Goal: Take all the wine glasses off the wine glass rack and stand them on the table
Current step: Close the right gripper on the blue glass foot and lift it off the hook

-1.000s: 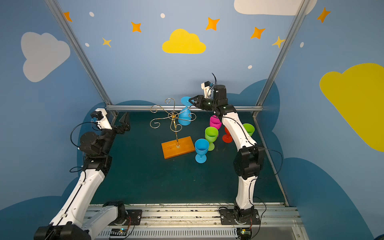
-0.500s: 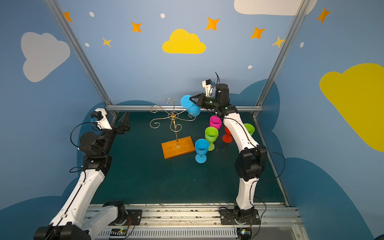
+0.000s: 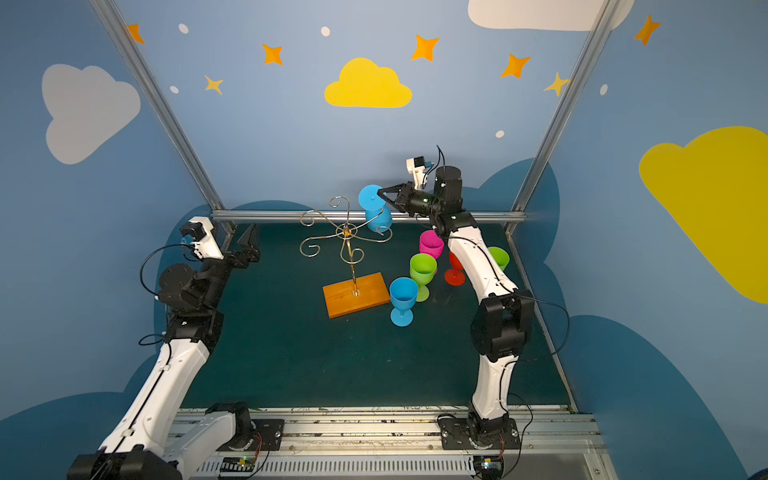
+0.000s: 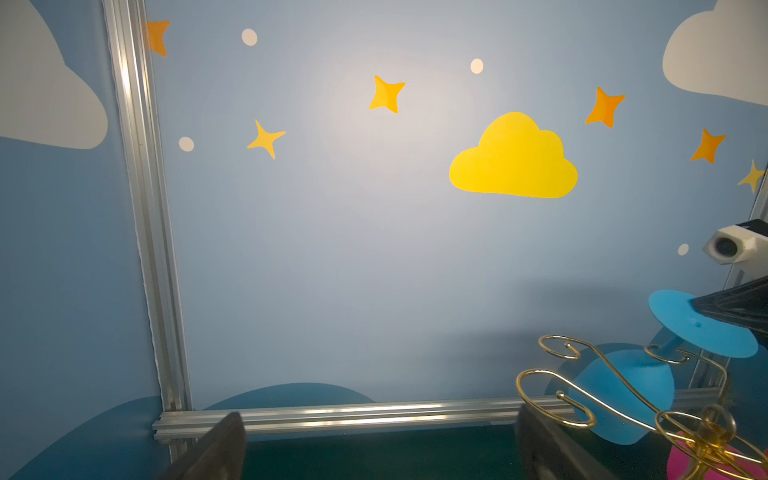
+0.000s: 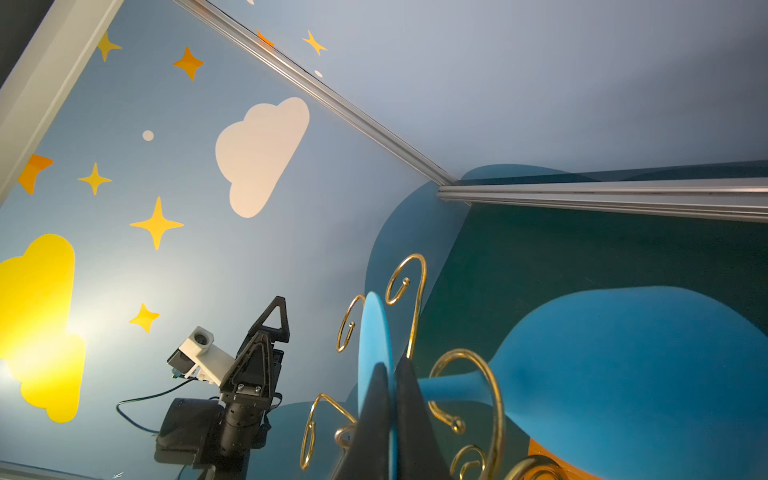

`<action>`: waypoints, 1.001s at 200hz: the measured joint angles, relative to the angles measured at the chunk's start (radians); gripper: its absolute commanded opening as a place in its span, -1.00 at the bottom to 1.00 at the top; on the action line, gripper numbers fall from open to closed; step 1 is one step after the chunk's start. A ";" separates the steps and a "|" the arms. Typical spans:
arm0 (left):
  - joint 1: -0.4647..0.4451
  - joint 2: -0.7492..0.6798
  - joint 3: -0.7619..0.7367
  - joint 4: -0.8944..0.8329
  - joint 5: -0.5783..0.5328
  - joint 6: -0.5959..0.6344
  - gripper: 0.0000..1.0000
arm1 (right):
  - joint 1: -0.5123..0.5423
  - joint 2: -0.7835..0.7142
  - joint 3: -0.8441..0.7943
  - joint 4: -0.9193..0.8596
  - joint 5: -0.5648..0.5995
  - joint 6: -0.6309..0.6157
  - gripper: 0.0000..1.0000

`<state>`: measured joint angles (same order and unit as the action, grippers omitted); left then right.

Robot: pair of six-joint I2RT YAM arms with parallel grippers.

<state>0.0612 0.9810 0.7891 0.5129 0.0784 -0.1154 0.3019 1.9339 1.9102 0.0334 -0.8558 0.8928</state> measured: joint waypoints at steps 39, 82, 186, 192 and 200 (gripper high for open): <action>0.001 -0.004 0.000 -0.001 0.000 0.000 0.99 | 0.000 -0.002 -0.036 0.021 -0.006 0.015 -1.00; 0.001 -0.008 0.000 -0.001 0.000 0.000 0.99 | -0.001 -0.017 -0.106 0.031 -0.001 0.016 -1.00; 0.002 -0.008 0.000 -0.003 0.000 0.000 0.99 | -0.018 -0.058 -0.143 0.148 -0.003 0.127 -1.00; 0.002 -0.008 0.000 -0.003 0.000 0.000 0.99 | -0.019 -0.058 -0.143 0.153 -0.005 0.136 -1.00; 0.002 -0.008 0.000 -0.003 0.000 0.000 0.99 | -0.020 -0.058 -0.143 0.159 -0.007 0.145 -1.00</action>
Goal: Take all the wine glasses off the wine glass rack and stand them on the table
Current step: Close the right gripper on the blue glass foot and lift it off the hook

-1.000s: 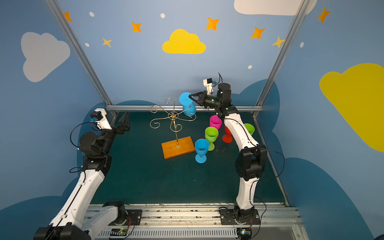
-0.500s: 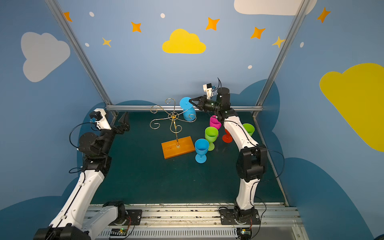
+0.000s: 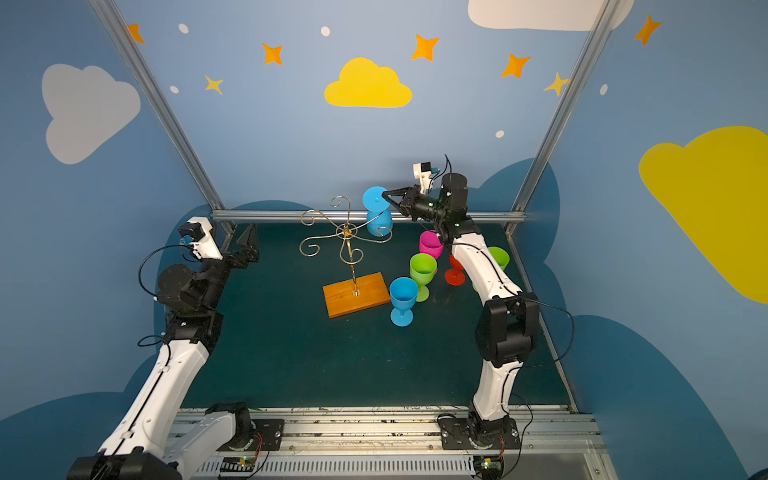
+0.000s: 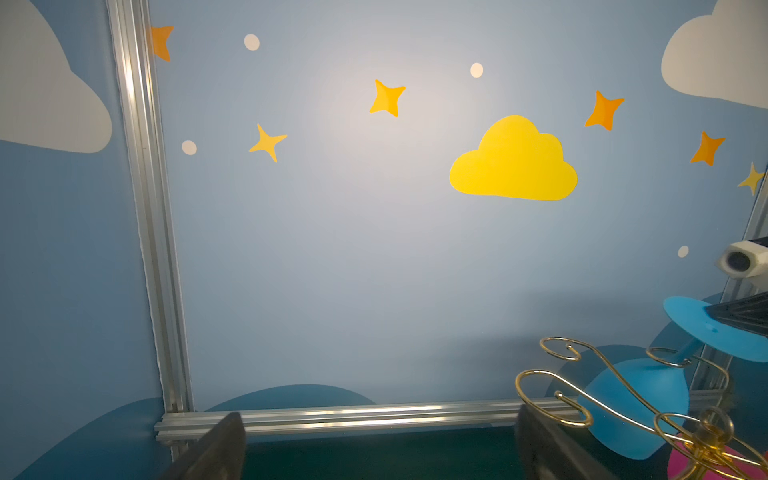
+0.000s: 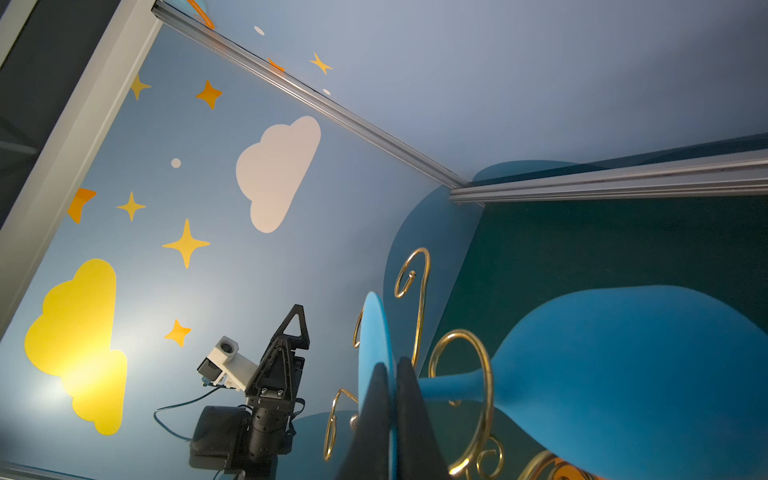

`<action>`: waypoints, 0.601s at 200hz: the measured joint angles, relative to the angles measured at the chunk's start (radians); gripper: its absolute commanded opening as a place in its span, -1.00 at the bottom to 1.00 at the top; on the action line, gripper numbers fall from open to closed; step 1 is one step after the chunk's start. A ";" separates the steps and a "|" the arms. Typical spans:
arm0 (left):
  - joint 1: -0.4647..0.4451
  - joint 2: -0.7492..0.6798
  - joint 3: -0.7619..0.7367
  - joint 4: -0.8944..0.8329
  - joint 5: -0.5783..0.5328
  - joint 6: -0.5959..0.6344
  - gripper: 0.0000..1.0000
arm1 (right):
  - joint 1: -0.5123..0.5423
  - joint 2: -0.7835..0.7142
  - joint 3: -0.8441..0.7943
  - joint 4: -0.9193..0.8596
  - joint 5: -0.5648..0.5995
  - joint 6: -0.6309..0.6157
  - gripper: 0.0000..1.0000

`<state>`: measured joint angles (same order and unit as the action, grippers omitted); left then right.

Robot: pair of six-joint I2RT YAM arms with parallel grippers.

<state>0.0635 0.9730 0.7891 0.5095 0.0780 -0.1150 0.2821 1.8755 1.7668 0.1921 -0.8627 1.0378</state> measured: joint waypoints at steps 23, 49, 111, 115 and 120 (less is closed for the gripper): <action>0.000 0.000 0.000 0.000 0.000 0.000 0.99 | -0.005 0.000 -0.003 0.018 -0.010 0.026 -1.00; 0.000 0.000 0.000 0.000 0.000 0.000 0.99 | -0.006 0.000 -0.015 0.033 -0.019 0.045 -1.00; 0.000 0.000 0.000 0.000 0.000 0.000 0.99 | -0.008 -0.012 -0.079 0.043 -0.038 0.057 -1.00; 0.000 0.000 0.000 0.000 0.000 0.000 0.99 | -0.008 -0.014 -0.084 0.043 -0.039 0.058 -1.00; 0.000 0.000 0.000 0.000 0.000 0.000 0.99 | -0.008 -0.016 -0.089 0.043 -0.040 0.058 -1.00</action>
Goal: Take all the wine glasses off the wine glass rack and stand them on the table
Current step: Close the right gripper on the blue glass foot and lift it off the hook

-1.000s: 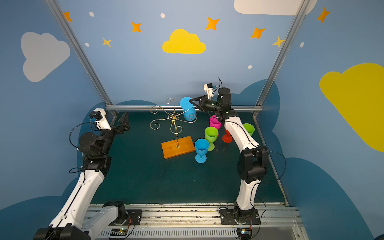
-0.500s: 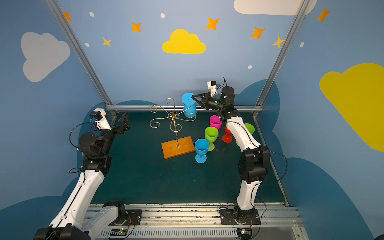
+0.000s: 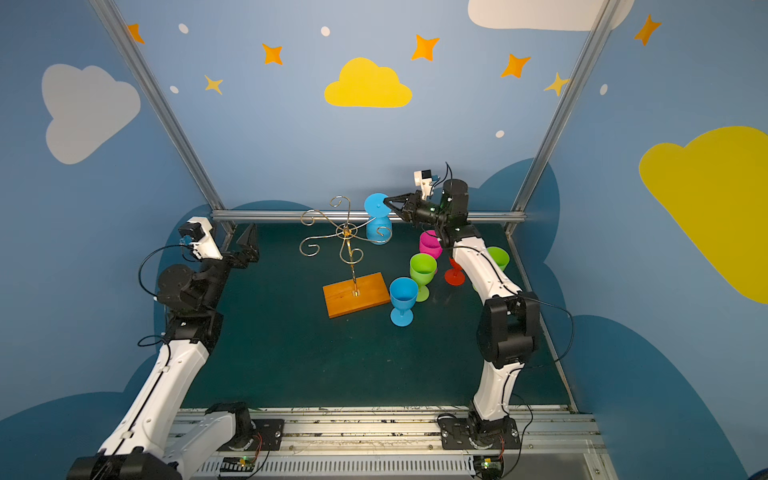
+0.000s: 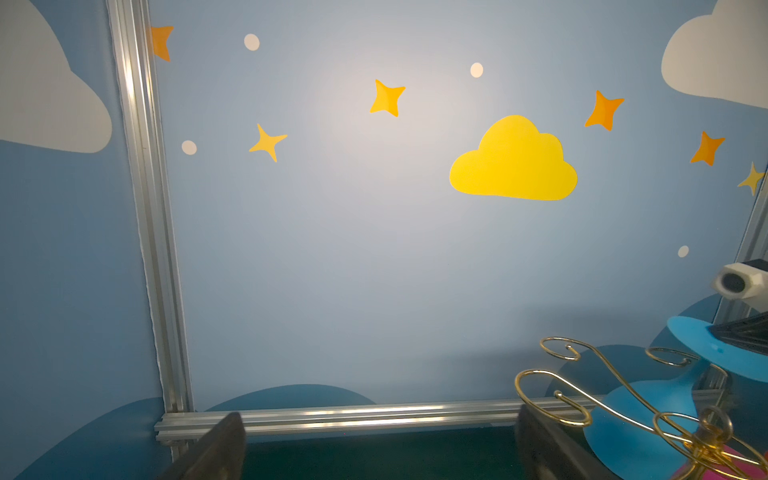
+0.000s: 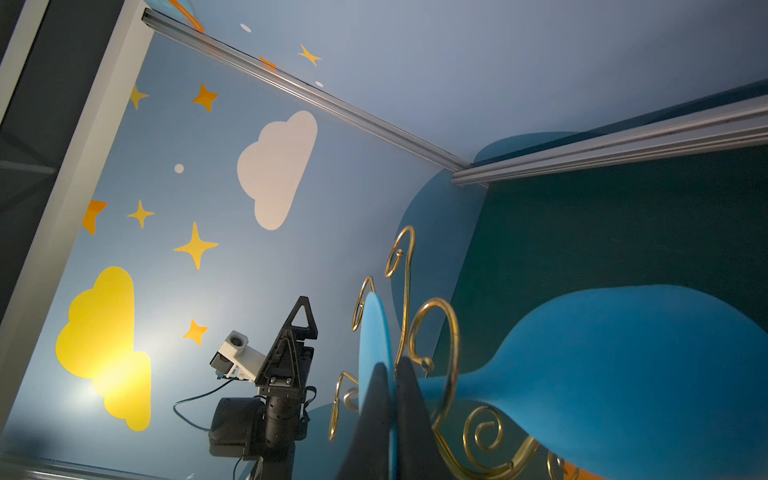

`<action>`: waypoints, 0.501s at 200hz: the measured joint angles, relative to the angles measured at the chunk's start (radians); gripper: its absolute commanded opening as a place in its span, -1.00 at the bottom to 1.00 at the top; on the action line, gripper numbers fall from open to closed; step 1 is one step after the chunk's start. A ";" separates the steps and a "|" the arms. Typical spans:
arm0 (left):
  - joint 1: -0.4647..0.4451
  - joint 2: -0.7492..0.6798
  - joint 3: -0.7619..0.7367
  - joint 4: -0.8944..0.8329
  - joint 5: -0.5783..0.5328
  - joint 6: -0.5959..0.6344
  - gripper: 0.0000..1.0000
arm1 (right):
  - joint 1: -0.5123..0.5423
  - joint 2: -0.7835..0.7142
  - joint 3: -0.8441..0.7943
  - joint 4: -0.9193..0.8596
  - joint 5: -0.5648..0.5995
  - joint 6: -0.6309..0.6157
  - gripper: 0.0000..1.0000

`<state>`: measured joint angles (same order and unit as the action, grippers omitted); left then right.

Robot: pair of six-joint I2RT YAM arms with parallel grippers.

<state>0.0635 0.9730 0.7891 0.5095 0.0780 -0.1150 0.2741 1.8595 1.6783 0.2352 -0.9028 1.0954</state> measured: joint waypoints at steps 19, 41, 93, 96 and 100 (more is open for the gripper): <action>0.000 0.000 0.000 0.000 0.000 0.000 0.99 | 0.004 -0.009 -0.013 0.000 -0.003 0.000 -1.00; 0.000 0.000 0.000 0.000 0.000 0.000 0.99 | 0.010 -0.017 -0.013 0.000 -0.006 -0.002 -1.00; 0.000 0.000 0.000 0.000 0.000 0.000 0.99 | 0.051 -0.020 -0.006 -0.035 -0.008 -0.037 -1.00; 0.000 0.000 0.000 0.000 0.000 0.000 0.99 | 0.053 -0.020 -0.004 -0.039 -0.008 -0.039 -1.00; 0.000 0.000 0.000 0.000 0.000 0.000 0.99 | 0.056 -0.020 -0.001 -0.045 -0.008 -0.042 -1.00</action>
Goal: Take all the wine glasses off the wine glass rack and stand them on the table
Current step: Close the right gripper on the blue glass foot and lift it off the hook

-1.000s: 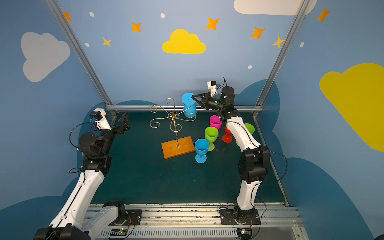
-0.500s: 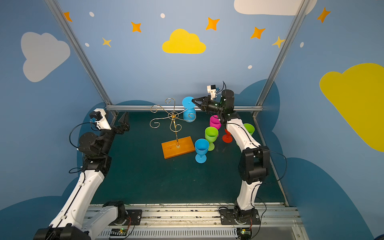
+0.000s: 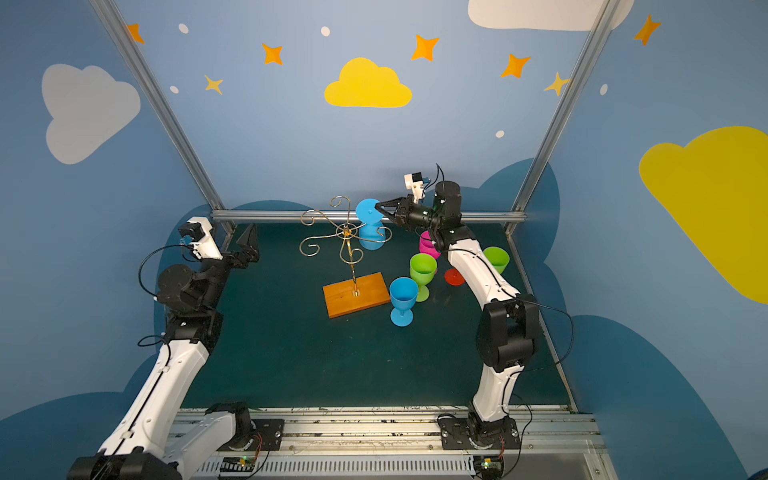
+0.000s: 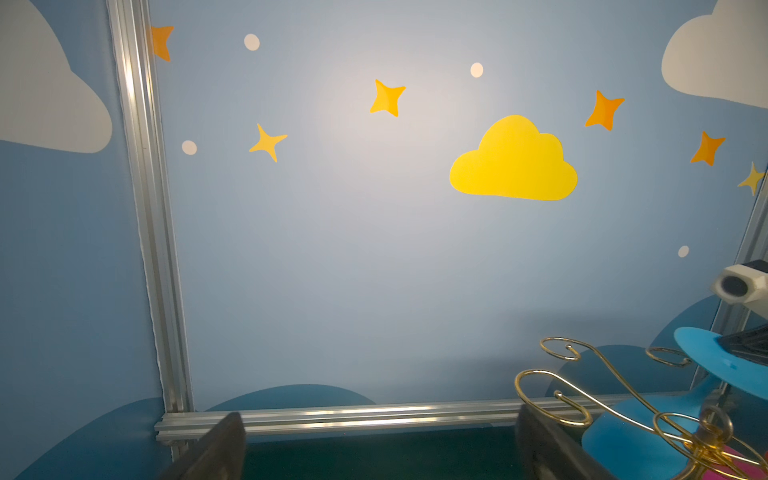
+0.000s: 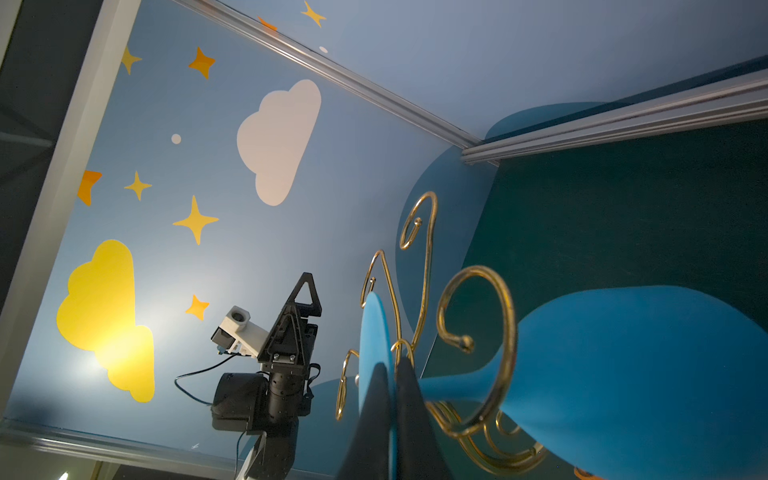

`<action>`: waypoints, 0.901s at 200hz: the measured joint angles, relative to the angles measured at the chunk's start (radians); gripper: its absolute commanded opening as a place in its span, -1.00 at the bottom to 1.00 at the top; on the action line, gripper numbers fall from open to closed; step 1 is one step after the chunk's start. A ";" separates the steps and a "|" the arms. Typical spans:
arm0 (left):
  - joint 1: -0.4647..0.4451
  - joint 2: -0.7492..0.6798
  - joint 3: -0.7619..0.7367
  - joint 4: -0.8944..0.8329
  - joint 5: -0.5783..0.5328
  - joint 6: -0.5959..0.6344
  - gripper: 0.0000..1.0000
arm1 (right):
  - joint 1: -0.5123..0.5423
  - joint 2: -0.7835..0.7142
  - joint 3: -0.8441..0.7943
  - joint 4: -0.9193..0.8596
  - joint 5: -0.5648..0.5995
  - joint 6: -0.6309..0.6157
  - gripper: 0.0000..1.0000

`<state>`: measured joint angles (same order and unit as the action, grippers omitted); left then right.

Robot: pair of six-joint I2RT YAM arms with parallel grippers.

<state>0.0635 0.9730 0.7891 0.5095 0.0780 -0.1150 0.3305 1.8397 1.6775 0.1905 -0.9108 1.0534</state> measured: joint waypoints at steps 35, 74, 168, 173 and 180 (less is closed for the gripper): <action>0.000 -0.001 0.000 0.000 0.000 0.000 0.99 | 0.021 0.002 0.040 -0.031 -0.002 -0.014 -1.00; 0.000 -0.001 0.000 0.000 0.000 0.001 0.99 | 0.029 0.037 0.147 -0.042 -0.008 -0.018 -1.00; 0.000 -0.006 0.000 0.000 -0.001 0.004 0.99 | 0.024 0.227 0.363 -0.051 0.001 0.023 -1.00; 0.000 -0.006 0.000 0.000 -0.001 0.005 0.99 | 0.021 0.235 0.372 -0.050 0.003 0.026 -1.00; 0.000 -0.006 0.000 0.000 -0.001 0.006 0.99 | 0.018 0.246 0.385 -0.050 0.005 0.032 -1.00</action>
<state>0.0635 0.9665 0.7891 0.5091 0.0772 -0.1089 0.3485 2.0857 2.0624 0.1402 -0.9054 1.0859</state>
